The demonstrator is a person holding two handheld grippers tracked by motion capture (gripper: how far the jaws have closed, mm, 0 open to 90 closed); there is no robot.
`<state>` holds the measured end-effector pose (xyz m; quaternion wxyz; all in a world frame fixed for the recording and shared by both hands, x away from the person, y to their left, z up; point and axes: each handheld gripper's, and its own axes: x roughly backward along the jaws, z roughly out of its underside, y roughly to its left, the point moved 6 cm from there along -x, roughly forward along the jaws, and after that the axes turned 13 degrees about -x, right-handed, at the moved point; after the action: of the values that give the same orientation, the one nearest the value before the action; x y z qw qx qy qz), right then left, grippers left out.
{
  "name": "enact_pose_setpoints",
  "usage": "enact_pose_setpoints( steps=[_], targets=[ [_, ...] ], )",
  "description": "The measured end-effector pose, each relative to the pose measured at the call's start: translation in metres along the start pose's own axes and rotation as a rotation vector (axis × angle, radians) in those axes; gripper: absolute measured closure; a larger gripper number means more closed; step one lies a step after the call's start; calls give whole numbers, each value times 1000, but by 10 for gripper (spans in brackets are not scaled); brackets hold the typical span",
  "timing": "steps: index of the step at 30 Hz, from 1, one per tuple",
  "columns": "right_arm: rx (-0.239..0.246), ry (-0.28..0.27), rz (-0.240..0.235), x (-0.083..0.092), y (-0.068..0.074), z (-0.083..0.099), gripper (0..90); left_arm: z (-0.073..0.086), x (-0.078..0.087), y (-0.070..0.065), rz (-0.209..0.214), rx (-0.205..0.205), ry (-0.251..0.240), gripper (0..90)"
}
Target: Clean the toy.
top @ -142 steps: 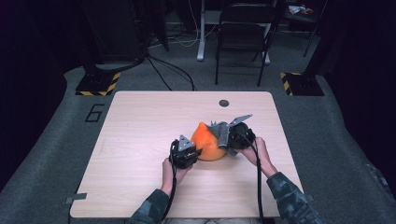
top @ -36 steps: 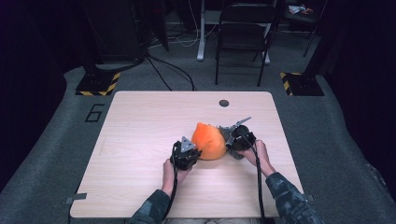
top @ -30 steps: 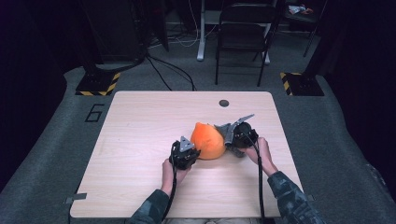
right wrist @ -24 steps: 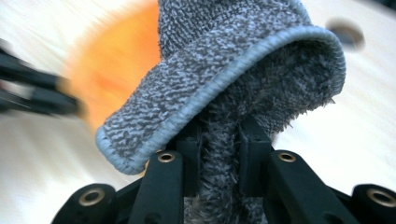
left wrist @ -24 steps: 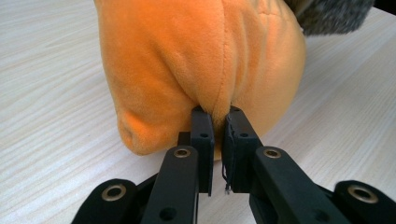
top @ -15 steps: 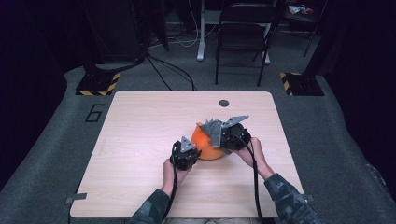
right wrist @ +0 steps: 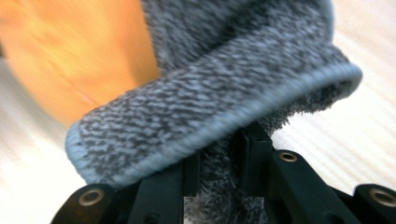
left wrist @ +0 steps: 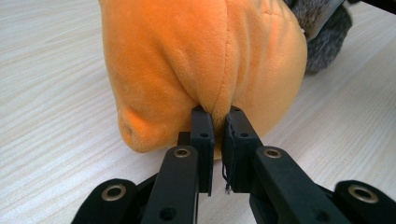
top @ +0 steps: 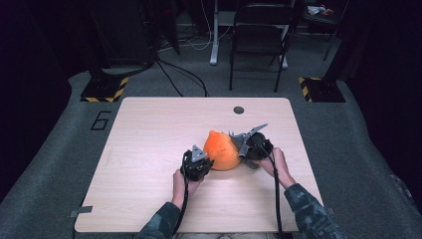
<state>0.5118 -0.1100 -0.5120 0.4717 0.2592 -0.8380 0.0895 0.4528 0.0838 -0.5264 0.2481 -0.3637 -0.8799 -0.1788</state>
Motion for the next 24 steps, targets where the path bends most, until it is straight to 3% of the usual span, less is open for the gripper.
enact_pose_setpoints(
  steps=[4, 7, 10, 12, 14, 16, 18, 21, 24],
  targets=[
    [-16, 27, -5, -13, -3, 5, 737, 1, 0, 1, 4, 8, 3, 834],
    [-9, 24, 11, -9, -4, 3, 737, 1, 0, 2, -5, 16, -2, 833],
    [-6, 2, 17, 5, -2, -3, 739, 2, 0, 4, -11, 29, -3, 831],
    [6, -44, 18, 18, 0, -10, 740, 3, 0, 5, -11, 36, -2, 830],
    [18, -100, -17, 35, 8, -17, 741, 3, 0, 6, -15, 34, -1, 828],
    [36, -107, -47, 44, 19, -20, 741, 3, 0, 5, -17, 36, -1, 828],
    [65, -84, -54, 42, 29, -18, 742, 3, 0, 5, -19, 32, 1, 826],
    [80, -64, -31, 27, 32, -14, 743, 2, 1, 5, -20, 29, -2, 813],
    [60, -81, -35, 23, 28, -14, 743, -1, 3, 7, -40, -2, 10, 713]
  ],
)
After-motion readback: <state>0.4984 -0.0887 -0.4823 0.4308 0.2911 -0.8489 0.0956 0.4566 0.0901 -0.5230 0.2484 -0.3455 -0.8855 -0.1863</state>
